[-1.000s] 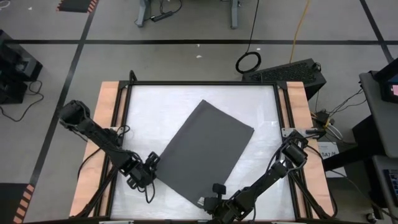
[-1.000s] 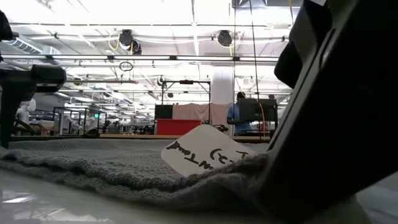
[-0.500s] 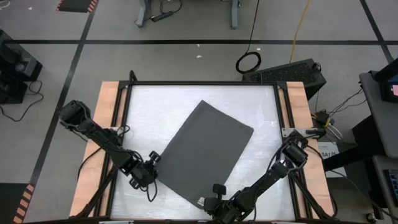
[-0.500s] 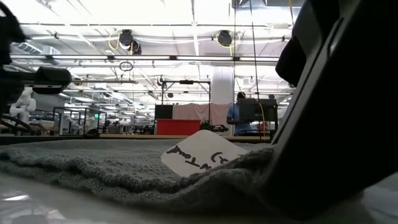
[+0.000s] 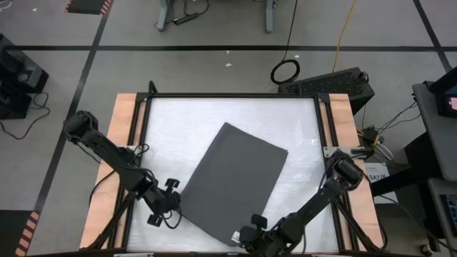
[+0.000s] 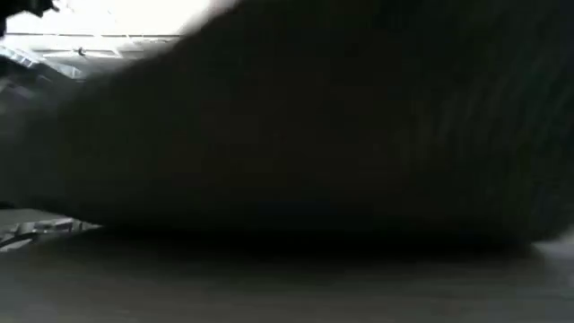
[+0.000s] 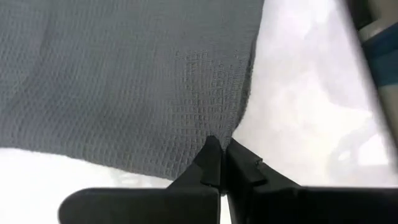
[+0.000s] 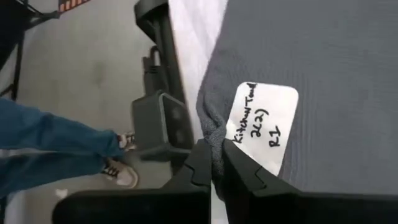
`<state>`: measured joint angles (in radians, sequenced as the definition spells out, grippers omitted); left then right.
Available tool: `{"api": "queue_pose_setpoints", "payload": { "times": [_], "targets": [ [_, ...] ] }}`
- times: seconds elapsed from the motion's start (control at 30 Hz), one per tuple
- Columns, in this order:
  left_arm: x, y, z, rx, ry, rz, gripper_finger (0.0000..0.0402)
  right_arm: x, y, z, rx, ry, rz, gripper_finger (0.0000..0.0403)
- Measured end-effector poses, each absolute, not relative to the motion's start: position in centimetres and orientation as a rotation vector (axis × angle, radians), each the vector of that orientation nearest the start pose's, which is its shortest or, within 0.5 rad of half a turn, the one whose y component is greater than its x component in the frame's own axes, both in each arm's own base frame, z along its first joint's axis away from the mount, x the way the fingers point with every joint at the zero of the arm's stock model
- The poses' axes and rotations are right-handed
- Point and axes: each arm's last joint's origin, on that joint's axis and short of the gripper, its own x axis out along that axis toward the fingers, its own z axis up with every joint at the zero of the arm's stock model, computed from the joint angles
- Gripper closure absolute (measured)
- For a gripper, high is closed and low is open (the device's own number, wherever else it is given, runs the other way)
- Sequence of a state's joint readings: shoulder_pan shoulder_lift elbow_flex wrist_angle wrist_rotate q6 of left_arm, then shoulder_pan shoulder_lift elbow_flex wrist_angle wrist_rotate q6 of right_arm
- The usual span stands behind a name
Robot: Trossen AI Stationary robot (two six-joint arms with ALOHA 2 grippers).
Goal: Roll towel
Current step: Roll the gray towel
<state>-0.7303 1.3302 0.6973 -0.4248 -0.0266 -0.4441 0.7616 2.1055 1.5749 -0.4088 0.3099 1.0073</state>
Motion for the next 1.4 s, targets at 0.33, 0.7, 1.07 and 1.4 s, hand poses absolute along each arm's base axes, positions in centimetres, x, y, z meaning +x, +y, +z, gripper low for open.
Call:
{"api": "queue_pose_setpoints", "payload": {
  "times": [0.33, 0.7, 1.07, 1.4],
  "targets": [
    [18.8, -17.3, 23.5, -0.229, 0.985, -0.443, 0.0399, 31.1, 28.4, 23.8, 0.518, 0.943, -0.066, 0.0399],
    [19.7, -18.1, 27.5, -0.463, 0.922, -0.398, 0.0400, 27.0, 24.8, 29.3, 0.444, 1.009, -0.132, 0.0399],
    [22.9, -14.5, 28.2, -0.559, 0.860, -0.320, 0.0400, 25.5, 20.2, 32.7, 0.409, 1.081, -0.125, 0.0399],
    [23.2, -10.4, 26.7, -0.562, 1.032, -0.103, 0.0400, 25.9, 17.1, 32.8, 0.365, 1.155, -0.213, 0.0399]
  ]
}}
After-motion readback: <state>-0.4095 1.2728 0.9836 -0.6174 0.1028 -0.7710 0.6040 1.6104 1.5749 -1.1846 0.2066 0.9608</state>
